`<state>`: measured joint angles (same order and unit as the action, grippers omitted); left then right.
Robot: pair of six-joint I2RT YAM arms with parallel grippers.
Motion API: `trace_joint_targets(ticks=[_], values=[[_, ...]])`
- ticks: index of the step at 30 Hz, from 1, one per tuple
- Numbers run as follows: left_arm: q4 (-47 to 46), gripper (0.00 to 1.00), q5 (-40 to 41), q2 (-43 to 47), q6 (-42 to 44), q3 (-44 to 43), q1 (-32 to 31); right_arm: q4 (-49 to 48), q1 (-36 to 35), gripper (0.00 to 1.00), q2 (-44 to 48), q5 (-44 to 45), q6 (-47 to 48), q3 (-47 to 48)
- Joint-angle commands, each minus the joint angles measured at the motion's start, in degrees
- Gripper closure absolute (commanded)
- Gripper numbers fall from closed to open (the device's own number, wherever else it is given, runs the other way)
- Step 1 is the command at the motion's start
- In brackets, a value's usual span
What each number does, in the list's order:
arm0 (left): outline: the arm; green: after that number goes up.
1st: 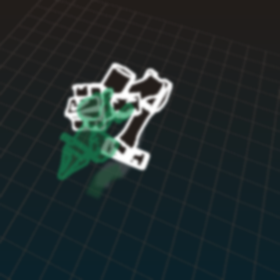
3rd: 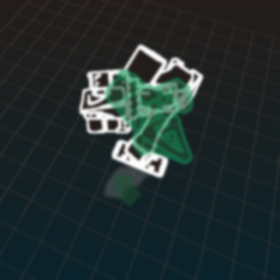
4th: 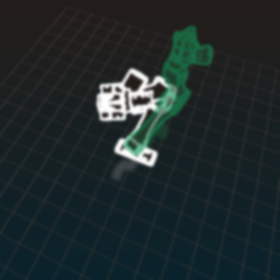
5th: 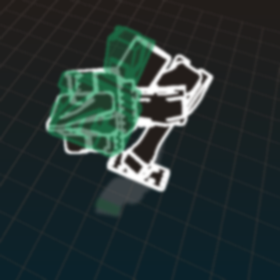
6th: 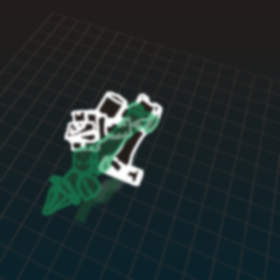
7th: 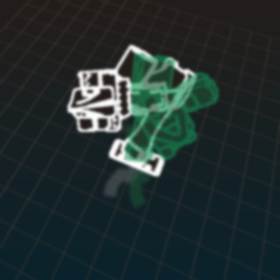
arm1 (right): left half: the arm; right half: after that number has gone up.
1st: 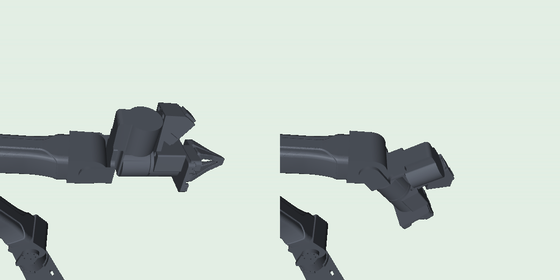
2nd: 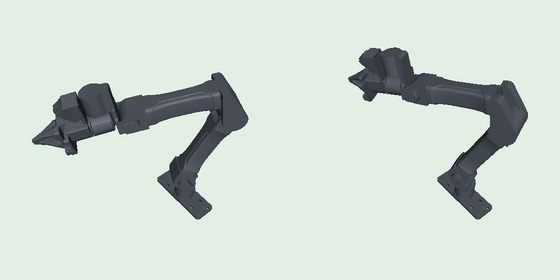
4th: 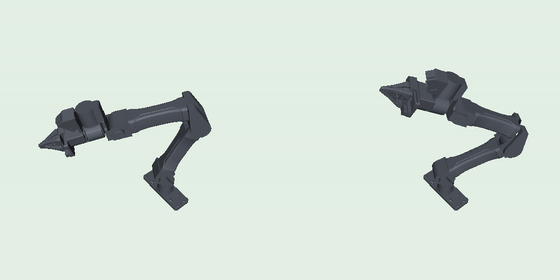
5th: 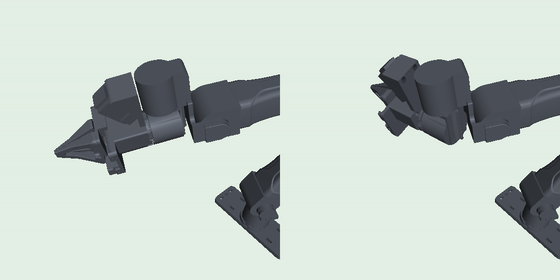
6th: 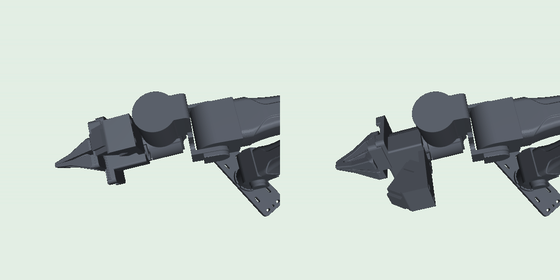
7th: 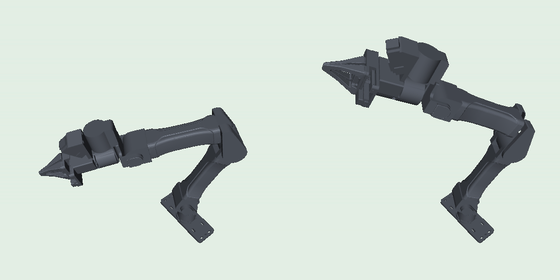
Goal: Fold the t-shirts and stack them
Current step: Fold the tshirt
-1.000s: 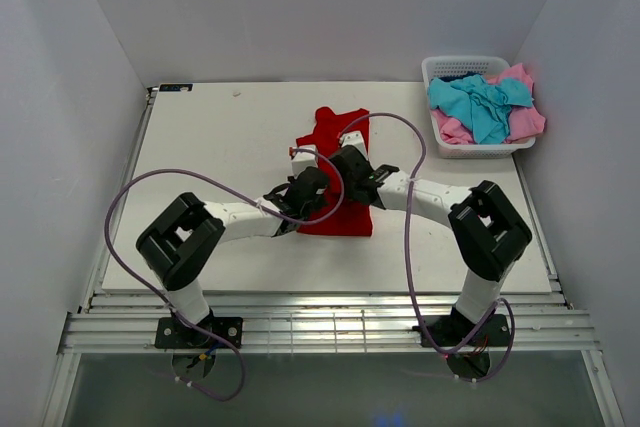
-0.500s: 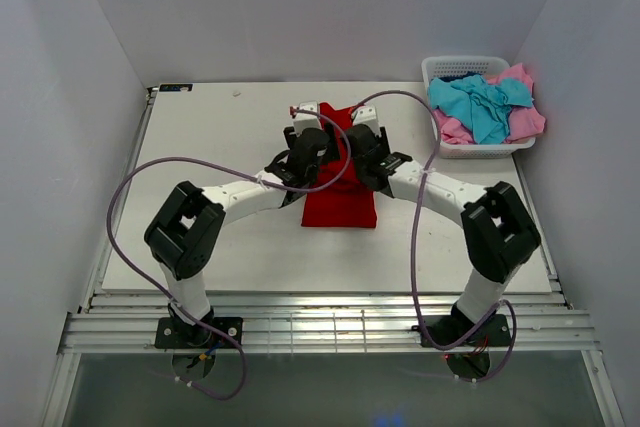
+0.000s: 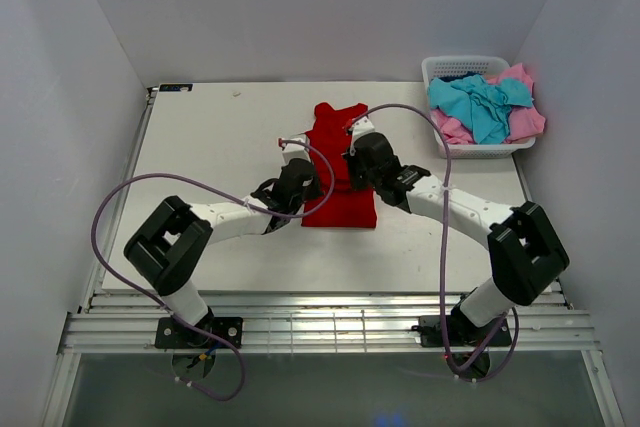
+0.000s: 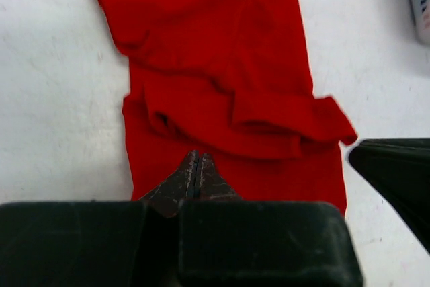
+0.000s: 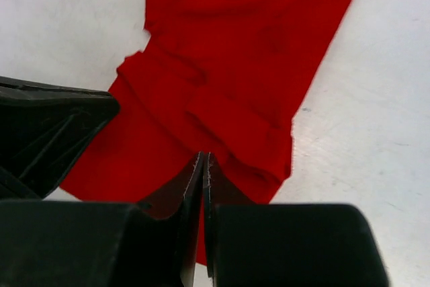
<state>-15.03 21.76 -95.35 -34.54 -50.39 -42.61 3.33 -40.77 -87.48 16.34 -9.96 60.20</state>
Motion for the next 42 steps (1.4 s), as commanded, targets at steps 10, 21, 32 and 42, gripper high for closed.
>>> trace_joint_targets(ticks=[10, 21, 32, 42], values=[[-5.10, 1.00, -10.77, -0.62, -5.09, 4.77, -1.16, -3.95, -0.18, 0.92, -9.37, -15.46, -3.40, 1.23], [-7.91, 1.00, -12.18, -3.61, -7.11, 6.97, -1.51, -3.51, -0.10, 0.92, -13.85, -13.70, -3.23, 2.98], [-10.37, 1.00, -13.32, -5.81, -8.70, 11.62, -1.51, -3.42, 0.78, 0.92, -18.60, -8.96, -1.56, 5.89], [-12.04, 1.00, -13.67, -4.40, -10.19, 17.16, -1.60, -0.35, 3.33, 0.92, -23.52, -4.83, 1.16, 12.30]])
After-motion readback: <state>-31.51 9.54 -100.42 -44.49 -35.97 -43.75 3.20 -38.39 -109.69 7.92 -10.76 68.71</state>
